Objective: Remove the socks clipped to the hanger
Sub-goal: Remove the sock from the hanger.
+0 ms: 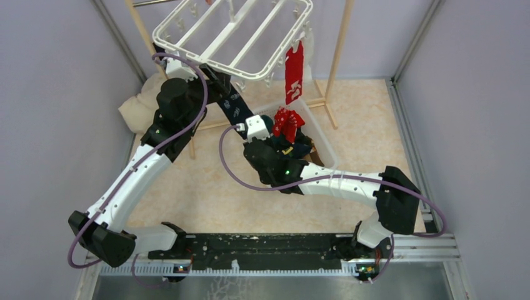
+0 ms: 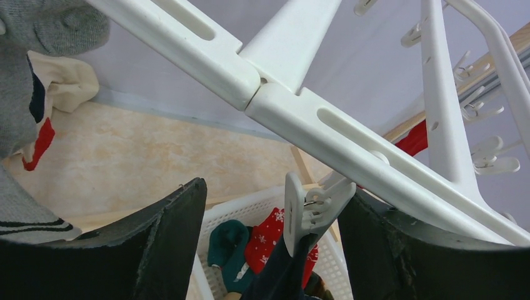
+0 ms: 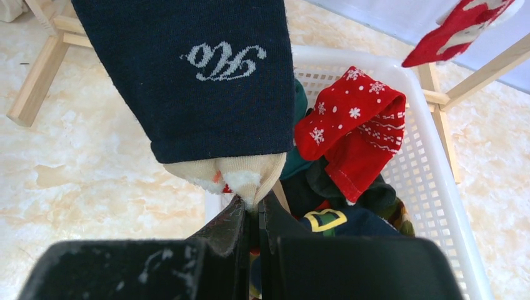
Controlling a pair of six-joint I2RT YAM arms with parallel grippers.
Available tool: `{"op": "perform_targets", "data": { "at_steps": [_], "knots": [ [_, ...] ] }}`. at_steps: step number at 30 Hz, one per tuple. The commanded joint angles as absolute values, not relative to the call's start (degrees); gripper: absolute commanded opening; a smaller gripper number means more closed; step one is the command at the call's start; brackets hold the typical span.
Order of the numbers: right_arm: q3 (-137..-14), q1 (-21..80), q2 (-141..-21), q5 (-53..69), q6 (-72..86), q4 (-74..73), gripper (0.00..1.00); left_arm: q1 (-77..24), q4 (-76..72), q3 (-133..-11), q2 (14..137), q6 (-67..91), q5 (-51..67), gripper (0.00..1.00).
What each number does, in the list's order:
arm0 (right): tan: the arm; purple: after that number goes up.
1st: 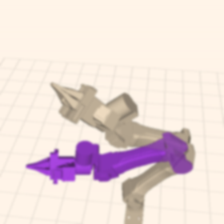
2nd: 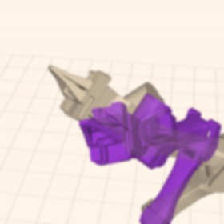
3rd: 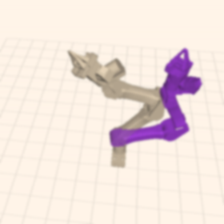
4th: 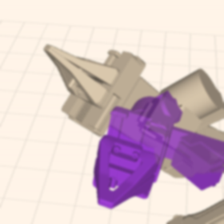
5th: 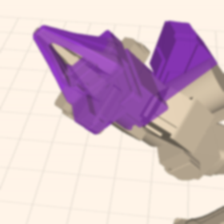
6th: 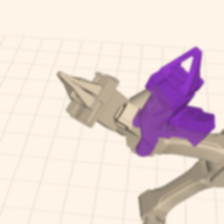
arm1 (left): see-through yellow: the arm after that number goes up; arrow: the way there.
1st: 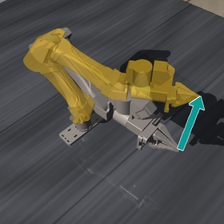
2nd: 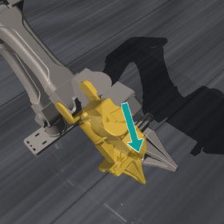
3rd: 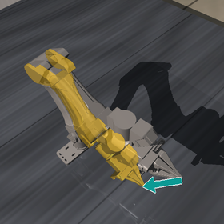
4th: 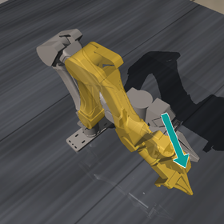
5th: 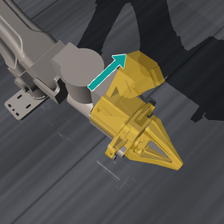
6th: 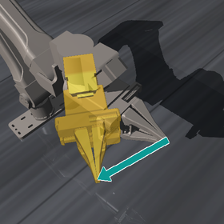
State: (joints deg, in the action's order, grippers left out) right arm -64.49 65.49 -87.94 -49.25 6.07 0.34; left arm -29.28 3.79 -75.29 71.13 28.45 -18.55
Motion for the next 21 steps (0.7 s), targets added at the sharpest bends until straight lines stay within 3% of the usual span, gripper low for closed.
{"op": "perform_targets", "data": {
  "at_steps": [1,4,7,13,16,21],
  "knots": [
    [-64.13,66.09,-87.13,-48.96,6.94,1.07,0.0,-29.65,0.82,-76.83,70.1,27.97,-19.51,0.8],
    [-64.0,66.09,-87.05,-48.87,7.11,1.12,0.0,-29.63,0.45,-76.29,69.77,28.04,-19.54,0.72],
    [-63.92,66.1,-87.11,-48.62,7.29,0.98,0.0,-29.59,-2.64,-74.73,69.02,27.7,-19.1,0.57],
    [-63.61,66.1,-87.17,-48.43,7.47,0.73,0.0,-29.7,-4.94,-72.34,67.71,27.44,-18.68,0.43],
    [-63.44,66.09,-87.07,-48.43,7.55,0.8,0.0,-29.65,-5.1,-72.57,67.79,27.01,-18.35,0.31],
    [-63.19,66.12,-86.84,-48.34,7.8,0.74,0.0,-29.64,-4.93,-72.98,68.1,26.64,-17.6,0.23]
  ]
}}
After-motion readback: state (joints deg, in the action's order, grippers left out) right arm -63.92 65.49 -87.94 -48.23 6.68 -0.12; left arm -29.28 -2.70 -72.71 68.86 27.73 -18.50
